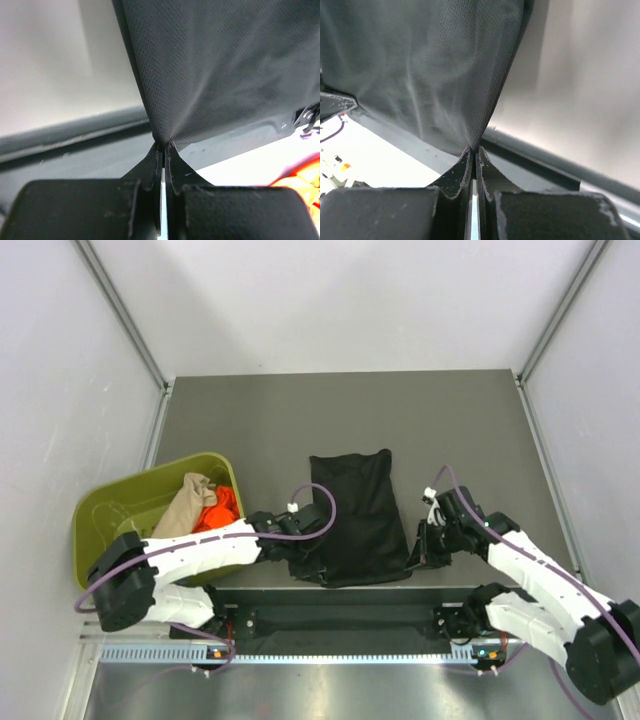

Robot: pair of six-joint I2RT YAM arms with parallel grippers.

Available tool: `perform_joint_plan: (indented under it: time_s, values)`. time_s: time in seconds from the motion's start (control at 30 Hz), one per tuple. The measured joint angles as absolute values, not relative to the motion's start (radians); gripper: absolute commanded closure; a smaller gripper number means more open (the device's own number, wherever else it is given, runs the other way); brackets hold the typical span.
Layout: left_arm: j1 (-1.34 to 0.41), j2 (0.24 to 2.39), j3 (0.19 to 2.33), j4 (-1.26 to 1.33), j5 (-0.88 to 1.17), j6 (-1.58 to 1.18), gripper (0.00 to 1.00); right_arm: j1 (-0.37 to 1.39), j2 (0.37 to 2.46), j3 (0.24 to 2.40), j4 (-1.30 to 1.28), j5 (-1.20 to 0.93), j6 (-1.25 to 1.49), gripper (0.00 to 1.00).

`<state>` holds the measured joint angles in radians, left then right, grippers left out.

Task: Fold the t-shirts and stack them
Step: Fold the tshirt

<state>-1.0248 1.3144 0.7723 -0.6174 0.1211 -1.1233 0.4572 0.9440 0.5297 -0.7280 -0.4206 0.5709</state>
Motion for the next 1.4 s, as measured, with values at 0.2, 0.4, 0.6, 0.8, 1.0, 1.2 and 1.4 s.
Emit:
perform_joint_plan:
  time_s: [0.2, 0.4, 0.6, 0.8, 1.0, 1.2, 1.4]
  values:
    - [-1.004, 1.274, 0.873, -0.758, 0.078, -1.114, 1.0, 0.462, 0.914, 0.565, -0.829, -0.419, 0.591, 1.0]
    - [-0.815, 1.338, 1.108, -0.823, 0.089, -1.018, 1.0, 0.458, 1.126, 0.798, -0.861, -0.403, 0.579, 1.0]
    - [-0.618, 1.551, 1.312, -0.865, 0.132, -0.875, 1.0, 0.427, 1.352, 1.065, -0.858, -0.41, 0.557, 1.0]
    - [-0.522, 1.721, 1.47, -0.898, 0.168, -0.768, 1.0, 0.364, 1.546, 1.28, -0.868, -0.427, 0.513, 1.0]
    - [-0.473, 1.834, 1.602, -0.899, 0.198, -0.715, 1.0, 0.279, 1.701, 1.404, -0.876, -0.479, 0.466, 1.0]
    - [-0.447, 1.936, 1.655, -0.894, 0.221, -0.694, 1.0, 0.222, 1.835, 1.509, -0.884, -0.528, 0.427, 1.0]
    - [-0.421, 2.024, 1.699, -0.892, 0.23, -0.677, 1.0, 0.202, 1.948, 1.59, -0.885, -0.562, 0.4, 1.0]
